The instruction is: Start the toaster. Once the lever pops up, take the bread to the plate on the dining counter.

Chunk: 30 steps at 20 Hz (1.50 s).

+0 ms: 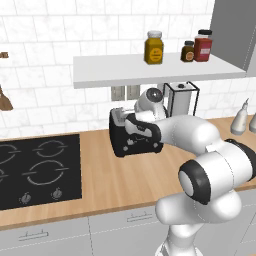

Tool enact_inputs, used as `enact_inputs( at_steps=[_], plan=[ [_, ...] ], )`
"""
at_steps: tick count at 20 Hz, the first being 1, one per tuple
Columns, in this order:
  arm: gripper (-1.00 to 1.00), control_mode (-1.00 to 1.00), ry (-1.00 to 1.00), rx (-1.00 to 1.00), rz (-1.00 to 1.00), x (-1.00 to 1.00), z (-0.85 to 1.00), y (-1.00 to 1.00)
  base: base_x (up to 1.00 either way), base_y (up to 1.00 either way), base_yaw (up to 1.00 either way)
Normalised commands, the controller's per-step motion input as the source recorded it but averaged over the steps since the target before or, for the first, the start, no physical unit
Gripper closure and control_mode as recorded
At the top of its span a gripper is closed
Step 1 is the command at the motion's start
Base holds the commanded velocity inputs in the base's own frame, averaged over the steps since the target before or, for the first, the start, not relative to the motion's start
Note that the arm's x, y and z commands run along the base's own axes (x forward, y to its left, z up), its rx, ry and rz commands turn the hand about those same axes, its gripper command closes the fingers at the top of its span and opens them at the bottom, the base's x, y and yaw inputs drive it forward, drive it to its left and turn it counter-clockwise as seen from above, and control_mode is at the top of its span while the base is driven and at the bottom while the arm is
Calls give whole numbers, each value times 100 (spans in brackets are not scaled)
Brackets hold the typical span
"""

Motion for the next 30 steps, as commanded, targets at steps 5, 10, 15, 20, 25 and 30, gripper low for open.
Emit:
enact_inputs(
  at_steps=[5, 10, 15, 20, 25, 30],
  plan=[
    [-100, -100, 0, 0, 0, 0, 0, 0, 0, 0, 0],
    [-100, -100, 0, 0, 0, 0, 0, 0, 0, 0, 0],
    [-100, -100, 0, 0, 0, 0, 0, 0, 0, 0, 0],
    [-100, -100, 0, 0, 0, 0, 0, 0, 0, 0, 0],
    [-100, -100, 0, 0, 0, 0, 0, 0, 0, 0, 0],
    [-100, -100, 0, 0, 0, 0, 0, 0, 0, 0, 0]
  ],
)
